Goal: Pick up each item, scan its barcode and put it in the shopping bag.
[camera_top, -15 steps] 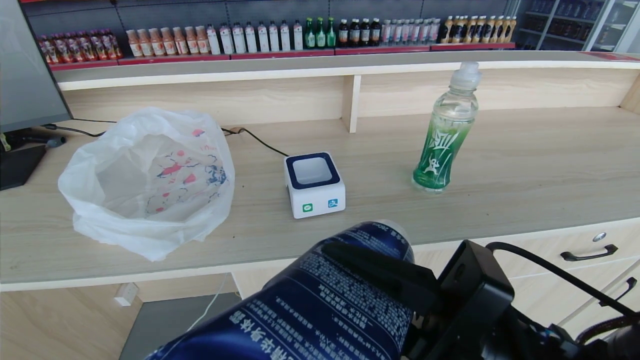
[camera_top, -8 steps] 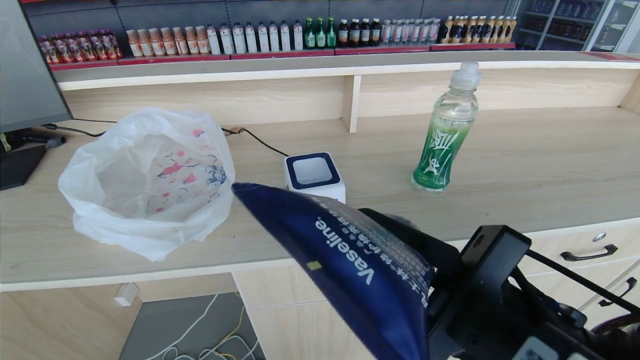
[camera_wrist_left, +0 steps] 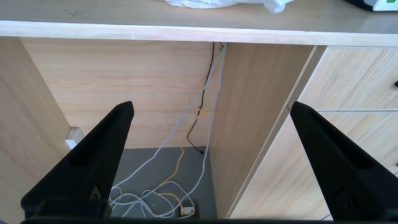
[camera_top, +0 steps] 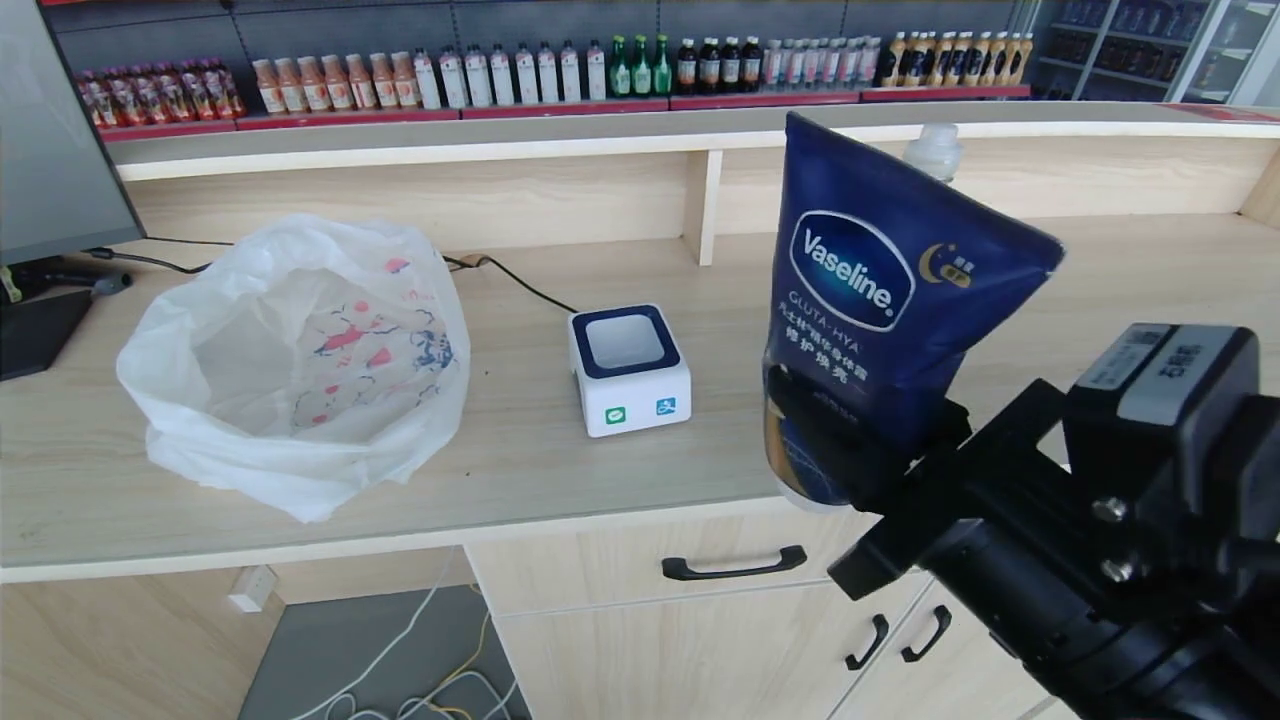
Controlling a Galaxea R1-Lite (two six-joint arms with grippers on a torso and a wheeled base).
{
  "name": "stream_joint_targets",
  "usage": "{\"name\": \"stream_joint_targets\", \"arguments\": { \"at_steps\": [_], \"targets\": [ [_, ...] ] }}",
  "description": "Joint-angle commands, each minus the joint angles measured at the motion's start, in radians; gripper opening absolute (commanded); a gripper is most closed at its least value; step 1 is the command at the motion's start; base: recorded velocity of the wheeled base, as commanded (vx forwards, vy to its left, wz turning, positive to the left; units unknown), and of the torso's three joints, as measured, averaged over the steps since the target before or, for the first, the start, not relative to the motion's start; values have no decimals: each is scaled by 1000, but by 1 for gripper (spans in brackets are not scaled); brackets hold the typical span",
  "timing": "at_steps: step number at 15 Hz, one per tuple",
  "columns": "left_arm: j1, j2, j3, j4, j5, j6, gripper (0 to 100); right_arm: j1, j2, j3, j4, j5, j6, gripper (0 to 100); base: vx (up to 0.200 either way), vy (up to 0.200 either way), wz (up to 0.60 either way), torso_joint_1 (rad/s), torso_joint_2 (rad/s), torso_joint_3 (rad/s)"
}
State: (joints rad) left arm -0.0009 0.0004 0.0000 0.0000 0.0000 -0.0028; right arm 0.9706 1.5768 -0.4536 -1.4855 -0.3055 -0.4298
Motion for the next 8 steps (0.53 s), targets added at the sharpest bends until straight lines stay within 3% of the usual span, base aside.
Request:
{"name": "stream_joint_targets", "arguments": {
  "at_steps": [1,4,8],
  "targets": [
    [1,0,0,0,0,0,100,-75,2,-8,-4,0,94,0,0,0,0,0,0,0],
    [1,0,0,0,0,0,100,-193,5,13,-47,3,246,0,0,0,0,0,0,0],
    [1,0,0,0,0,1,100,-224,8,29,-47,6,353,0,0,0,0,0,0,0]
  ]
}}
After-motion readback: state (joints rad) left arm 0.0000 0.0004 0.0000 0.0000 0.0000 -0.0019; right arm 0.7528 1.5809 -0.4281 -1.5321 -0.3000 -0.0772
